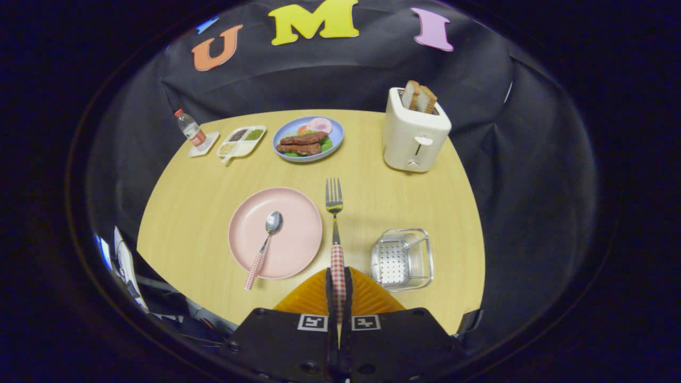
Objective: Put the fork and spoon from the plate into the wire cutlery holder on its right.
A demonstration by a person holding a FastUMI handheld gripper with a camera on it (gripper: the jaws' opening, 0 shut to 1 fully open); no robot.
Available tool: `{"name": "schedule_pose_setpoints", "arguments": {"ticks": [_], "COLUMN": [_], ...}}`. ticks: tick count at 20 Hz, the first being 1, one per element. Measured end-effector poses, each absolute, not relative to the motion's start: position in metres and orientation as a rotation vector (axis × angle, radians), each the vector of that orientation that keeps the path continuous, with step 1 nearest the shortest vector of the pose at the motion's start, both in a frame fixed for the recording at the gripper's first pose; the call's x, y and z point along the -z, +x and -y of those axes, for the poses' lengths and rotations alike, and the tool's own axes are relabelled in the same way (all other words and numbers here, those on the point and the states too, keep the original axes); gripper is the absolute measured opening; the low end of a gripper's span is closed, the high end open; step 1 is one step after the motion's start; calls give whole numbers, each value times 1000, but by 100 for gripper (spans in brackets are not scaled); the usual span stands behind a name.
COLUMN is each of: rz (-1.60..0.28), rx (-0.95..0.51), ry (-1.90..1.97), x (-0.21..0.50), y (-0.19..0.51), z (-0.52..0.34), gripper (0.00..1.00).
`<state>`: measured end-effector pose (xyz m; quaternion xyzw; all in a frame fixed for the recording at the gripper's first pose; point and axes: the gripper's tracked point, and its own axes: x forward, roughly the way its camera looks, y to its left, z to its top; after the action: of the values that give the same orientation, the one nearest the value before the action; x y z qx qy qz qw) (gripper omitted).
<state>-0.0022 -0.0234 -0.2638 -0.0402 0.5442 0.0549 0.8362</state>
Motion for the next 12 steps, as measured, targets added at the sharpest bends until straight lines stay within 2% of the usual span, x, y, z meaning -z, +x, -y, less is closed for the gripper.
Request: {"name": "schedule_pose_setpoints", "arguments": {"ticks": [4,9,12], "rz": [-1276,-1484,-1558], "rx": [-87,-104,-75], "ry": [-108,-94,-77], "x": [246,258,268], "y": [-18,-50,-44], "z": [72,95,109], "gripper": [2,1,1]}}
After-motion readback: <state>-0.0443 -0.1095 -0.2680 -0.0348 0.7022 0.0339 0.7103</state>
